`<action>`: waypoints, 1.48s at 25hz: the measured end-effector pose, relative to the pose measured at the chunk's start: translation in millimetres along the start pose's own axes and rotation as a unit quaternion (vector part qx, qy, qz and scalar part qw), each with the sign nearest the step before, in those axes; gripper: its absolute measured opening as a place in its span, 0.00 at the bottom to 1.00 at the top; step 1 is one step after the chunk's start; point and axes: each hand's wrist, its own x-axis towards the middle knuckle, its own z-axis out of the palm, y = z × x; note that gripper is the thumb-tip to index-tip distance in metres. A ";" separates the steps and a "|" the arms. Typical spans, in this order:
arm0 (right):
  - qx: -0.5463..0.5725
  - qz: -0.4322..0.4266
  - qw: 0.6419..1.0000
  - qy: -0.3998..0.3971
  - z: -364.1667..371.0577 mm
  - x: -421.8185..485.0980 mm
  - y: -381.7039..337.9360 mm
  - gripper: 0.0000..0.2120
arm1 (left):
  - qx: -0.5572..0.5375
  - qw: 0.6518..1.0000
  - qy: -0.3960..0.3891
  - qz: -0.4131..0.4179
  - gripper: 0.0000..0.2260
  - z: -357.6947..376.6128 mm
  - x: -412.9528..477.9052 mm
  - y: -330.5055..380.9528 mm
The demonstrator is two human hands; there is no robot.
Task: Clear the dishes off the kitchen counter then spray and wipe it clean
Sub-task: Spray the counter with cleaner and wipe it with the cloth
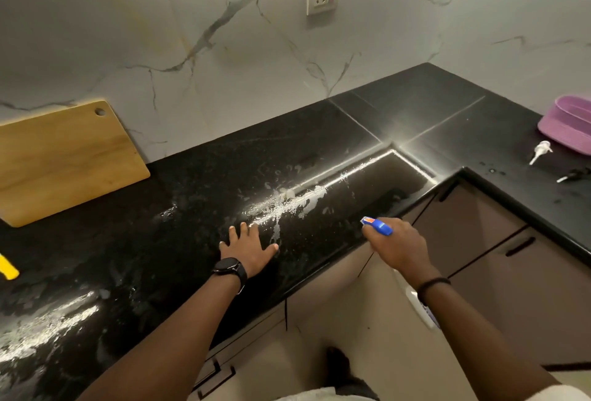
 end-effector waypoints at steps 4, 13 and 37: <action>0.022 -0.005 0.999 0.027 -11.0 50.2 -9.9 0.22 | -0.016 1.000 0.003 0.017 0.35 -5.9 11.3 24.4; -0.014 -0.084 0.996 -0.007 -11.6 158.9 -45.6 0.20 | -0.035 0.999 0.004 -0.032 0.35 -25.2 52.6 75.3; 0.083 0.001 0.996 0.013 -97.0 327.4 -16.1 0.22 | 0.002 0.983 -0.040 -0.177 0.37 -37.6 109.1 111.3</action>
